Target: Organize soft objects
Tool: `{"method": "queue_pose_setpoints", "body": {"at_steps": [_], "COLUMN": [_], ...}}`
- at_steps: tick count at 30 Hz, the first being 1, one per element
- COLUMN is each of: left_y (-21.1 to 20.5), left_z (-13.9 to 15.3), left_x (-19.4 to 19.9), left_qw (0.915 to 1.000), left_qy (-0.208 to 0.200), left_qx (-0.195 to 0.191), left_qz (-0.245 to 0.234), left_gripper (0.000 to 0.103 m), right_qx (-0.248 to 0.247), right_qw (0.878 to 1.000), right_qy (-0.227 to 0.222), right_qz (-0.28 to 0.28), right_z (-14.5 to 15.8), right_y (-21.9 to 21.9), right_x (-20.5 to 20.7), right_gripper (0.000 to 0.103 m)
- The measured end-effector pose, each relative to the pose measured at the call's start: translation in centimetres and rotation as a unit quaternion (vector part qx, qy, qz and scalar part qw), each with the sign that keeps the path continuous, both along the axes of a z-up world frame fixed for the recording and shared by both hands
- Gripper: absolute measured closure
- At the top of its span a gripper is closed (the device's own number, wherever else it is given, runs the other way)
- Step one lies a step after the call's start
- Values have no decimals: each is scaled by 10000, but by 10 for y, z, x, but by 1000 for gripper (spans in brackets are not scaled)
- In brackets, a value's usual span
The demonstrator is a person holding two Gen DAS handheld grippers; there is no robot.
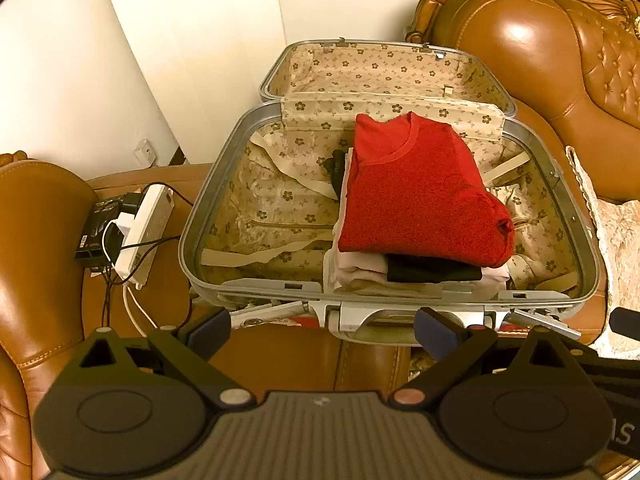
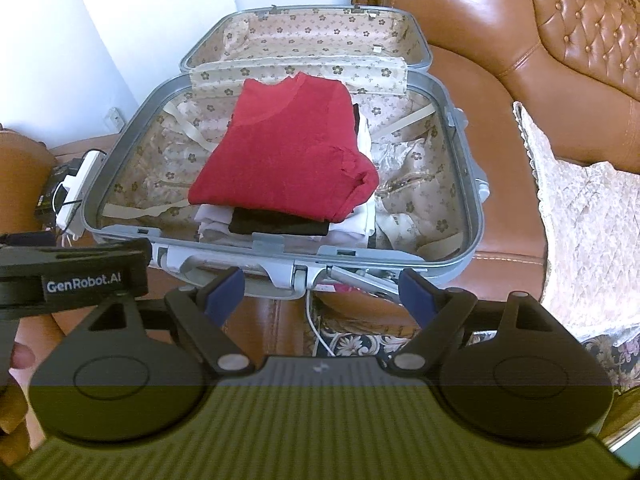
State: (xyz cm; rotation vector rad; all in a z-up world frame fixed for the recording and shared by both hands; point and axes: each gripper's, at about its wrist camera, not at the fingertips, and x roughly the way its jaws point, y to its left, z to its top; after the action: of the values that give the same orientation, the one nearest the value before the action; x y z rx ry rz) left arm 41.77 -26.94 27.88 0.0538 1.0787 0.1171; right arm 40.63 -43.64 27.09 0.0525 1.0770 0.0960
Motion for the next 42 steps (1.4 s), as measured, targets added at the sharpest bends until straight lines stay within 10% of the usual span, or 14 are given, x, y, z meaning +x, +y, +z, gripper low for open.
{"method": "queue_pose_setpoints", "body": {"at_steps": [42], "left_y": [4], "left_z": [-10], "left_x": [-31], "left_qw": [9997], "left_qy": [-107], "left_qx": [-210], "left_qz": [19], "left_gripper": [2], "right_qx": [127], "right_qw": [9997], "right_qy": [-216], "right_qz": [-55], "right_z": [-5], "right_y": [-1], "right_x": [-38], "right_gripper": [11]}}
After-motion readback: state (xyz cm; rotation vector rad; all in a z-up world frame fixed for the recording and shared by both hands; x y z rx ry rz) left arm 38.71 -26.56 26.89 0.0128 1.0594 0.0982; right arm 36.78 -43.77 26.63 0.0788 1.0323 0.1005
